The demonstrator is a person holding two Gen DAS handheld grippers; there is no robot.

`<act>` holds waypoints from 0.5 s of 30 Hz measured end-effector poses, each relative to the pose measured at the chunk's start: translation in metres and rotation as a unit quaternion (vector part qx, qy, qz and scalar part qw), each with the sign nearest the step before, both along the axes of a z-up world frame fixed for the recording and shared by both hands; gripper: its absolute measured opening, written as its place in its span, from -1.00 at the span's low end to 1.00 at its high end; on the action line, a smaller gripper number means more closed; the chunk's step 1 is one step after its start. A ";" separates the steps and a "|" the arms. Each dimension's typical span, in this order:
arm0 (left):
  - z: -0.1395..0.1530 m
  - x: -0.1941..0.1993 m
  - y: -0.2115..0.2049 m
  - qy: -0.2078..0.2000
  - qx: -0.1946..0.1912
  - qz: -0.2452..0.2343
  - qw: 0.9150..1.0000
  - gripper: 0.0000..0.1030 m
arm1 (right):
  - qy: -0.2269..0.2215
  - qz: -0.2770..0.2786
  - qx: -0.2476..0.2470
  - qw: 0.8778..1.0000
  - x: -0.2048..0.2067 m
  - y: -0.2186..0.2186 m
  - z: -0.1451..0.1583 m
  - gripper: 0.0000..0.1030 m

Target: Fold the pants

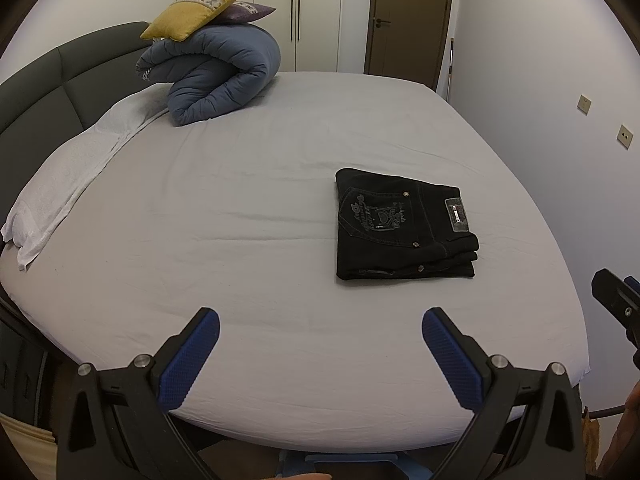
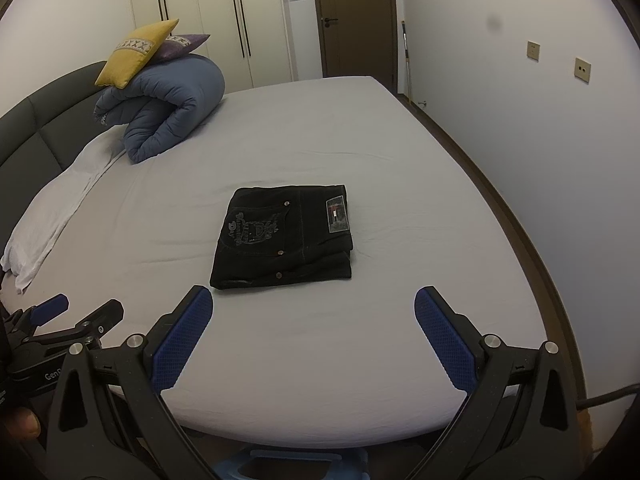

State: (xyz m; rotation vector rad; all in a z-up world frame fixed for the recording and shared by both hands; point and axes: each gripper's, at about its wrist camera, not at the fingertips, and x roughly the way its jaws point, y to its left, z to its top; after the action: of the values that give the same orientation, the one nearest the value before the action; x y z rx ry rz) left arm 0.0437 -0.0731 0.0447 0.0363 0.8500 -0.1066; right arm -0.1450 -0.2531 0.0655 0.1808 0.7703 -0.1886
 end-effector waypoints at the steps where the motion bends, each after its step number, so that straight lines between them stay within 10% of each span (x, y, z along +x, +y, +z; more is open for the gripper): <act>1: 0.000 0.000 0.000 -0.001 0.000 0.000 1.000 1.00 | 0.000 0.000 0.000 1.000 0.000 0.001 0.000 1.00; 15: 0.000 -0.001 -0.002 -0.003 0.001 0.001 1.000 1.00 | -0.002 0.001 0.002 1.000 -0.001 0.007 -0.004 1.00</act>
State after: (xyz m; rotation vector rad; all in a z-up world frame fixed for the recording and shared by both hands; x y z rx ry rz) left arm 0.0426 -0.0755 0.0449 0.0373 0.8435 -0.1042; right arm -0.1465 -0.2458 0.0620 0.1841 0.7676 -0.1841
